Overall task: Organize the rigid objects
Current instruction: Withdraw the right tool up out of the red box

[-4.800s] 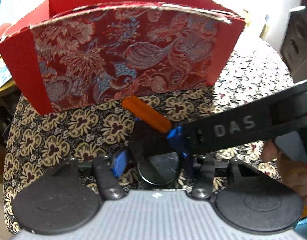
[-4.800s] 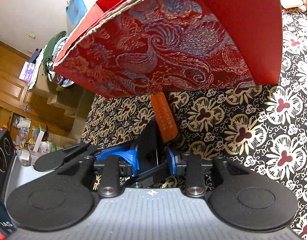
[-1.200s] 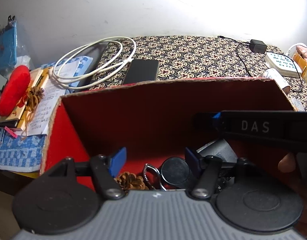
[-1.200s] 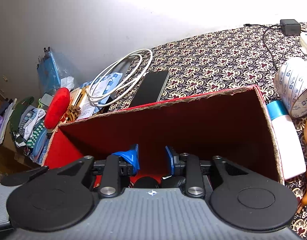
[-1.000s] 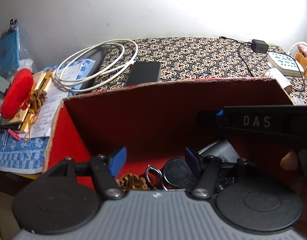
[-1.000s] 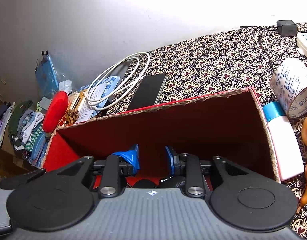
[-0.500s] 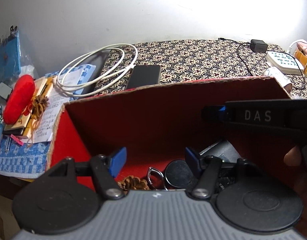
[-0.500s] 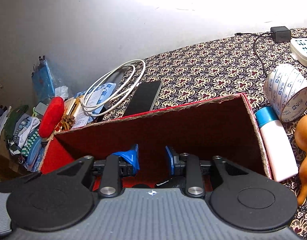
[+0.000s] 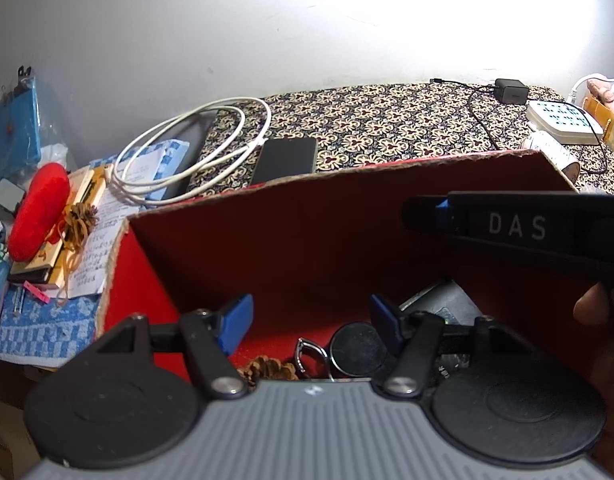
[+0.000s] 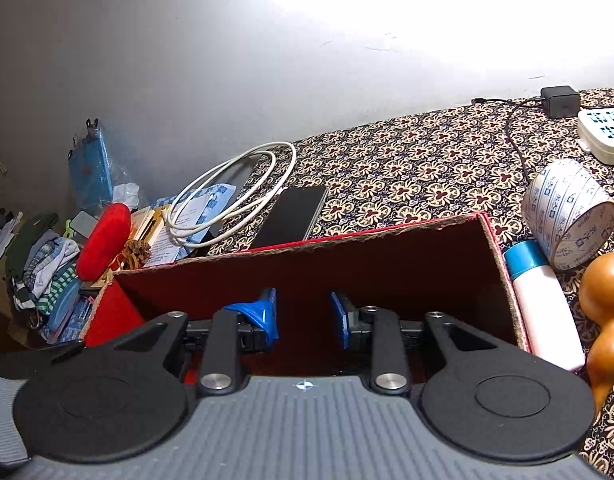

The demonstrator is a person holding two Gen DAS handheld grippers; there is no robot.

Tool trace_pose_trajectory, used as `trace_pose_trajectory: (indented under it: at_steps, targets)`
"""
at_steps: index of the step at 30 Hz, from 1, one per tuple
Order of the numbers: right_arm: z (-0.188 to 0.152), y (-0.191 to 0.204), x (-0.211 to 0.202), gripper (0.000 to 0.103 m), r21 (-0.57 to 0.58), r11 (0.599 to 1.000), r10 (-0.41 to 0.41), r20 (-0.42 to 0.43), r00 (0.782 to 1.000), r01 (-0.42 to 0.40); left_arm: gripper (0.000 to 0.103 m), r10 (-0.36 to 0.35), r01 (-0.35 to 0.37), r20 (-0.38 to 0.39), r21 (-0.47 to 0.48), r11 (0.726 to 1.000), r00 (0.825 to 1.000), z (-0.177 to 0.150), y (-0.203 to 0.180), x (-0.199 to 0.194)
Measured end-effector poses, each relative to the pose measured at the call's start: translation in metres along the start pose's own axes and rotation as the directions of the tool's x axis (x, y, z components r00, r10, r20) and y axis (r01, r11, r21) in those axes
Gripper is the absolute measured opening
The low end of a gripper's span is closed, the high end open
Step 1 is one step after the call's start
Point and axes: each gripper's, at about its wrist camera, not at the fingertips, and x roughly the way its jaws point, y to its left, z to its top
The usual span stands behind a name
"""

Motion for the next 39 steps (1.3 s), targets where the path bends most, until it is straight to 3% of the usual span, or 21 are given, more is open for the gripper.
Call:
trace_pose_trajectory:
  at_steps: [24,34,39]
  targets:
    - [-0.001,0.001,-0.001,0.014,0.026,0.998,-0.060,0.008,0.998,0.060,0.070,0.057,-0.060,0.043,0.057,0.997,0.997,-0.003,-0.009,-0.005]
    - [-0.006,0.006,-0.024,0.014,0.042,0.999,-0.027,0.060,0.998,0.025,0.073,0.074,-0.074,0.037,0.004,0.997,0.997,-0.007,-0.002,-0.020]
    - [-0.019,0.009,-0.037,0.014,0.020,1.000,-0.001,0.064,0.998,0.000,0.082,0.101,-0.100,0.047,-0.032,0.995,0.994,-0.014,-0.001,-0.039]
